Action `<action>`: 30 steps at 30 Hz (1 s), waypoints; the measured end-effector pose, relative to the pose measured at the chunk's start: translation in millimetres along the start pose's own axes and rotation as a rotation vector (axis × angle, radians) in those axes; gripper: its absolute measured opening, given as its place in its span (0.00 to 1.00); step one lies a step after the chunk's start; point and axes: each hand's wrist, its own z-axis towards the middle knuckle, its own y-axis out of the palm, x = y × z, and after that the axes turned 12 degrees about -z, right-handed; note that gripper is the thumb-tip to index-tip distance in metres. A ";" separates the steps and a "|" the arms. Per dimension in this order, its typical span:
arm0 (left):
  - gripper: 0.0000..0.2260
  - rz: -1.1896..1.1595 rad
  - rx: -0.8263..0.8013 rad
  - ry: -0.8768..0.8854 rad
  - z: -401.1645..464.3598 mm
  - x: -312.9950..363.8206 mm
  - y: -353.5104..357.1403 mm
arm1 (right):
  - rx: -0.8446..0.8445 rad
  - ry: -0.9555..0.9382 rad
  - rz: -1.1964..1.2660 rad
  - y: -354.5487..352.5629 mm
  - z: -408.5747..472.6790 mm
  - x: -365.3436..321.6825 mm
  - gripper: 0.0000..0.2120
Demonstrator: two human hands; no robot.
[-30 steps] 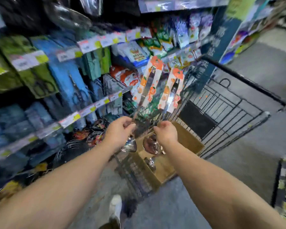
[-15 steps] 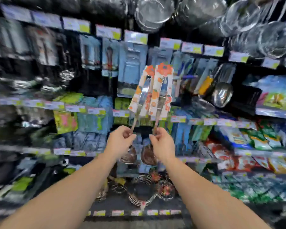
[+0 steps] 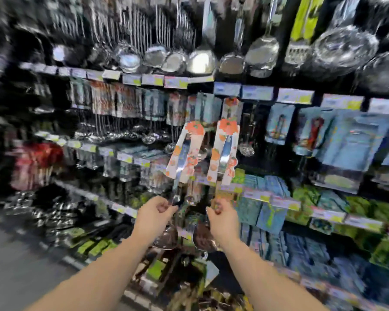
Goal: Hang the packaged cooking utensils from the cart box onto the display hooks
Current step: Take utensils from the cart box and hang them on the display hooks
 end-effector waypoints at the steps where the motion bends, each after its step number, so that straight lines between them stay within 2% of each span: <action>1: 0.10 0.016 0.002 0.011 11.0 -7.5 -11.4 | -0.010 0.002 -0.011 13.8 5.0 -10.6 0.11; 5: 0.07 0.006 -0.032 0.002 48.5 -26.7 -40.4 | -0.051 -0.005 -0.043 57.4 26.6 -39.9 0.09; 8: 0.05 -0.032 -0.030 -0.019 78.2 -35.6 -50.4 | -0.060 -0.043 -0.056 79.6 47.9 -55.3 0.03; 11: 0.03 -0.042 -0.038 -0.040 115.4 -43.6 -52.8 | -0.055 -0.043 -0.101 99.2 76.1 -68.1 0.04; 15: 0.06 -0.088 -0.020 -0.028 167.3 -47.4 -50.2 | -0.052 -0.048 -0.147 126.0 125.4 -83.1 0.06; 19: 0.11 -0.023 -0.016 0.025 215.4 -43.0 -54.1 | -0.040 -0.053 -0.160 143.2 173.0 -109.1 0.13; 23: 0.12 -0.060 -0.024 0.041 262.3 -50.3 -57.1 | -0.015 -0.088 -0.202 155.7 211.5 -131.2 0.12; 30: 0.12 -0.118 -0.112 0.098 330.9 -62.6 -44.3 | 0.124 -0.070 -0.244 171.7 250.0 -150.5 0.05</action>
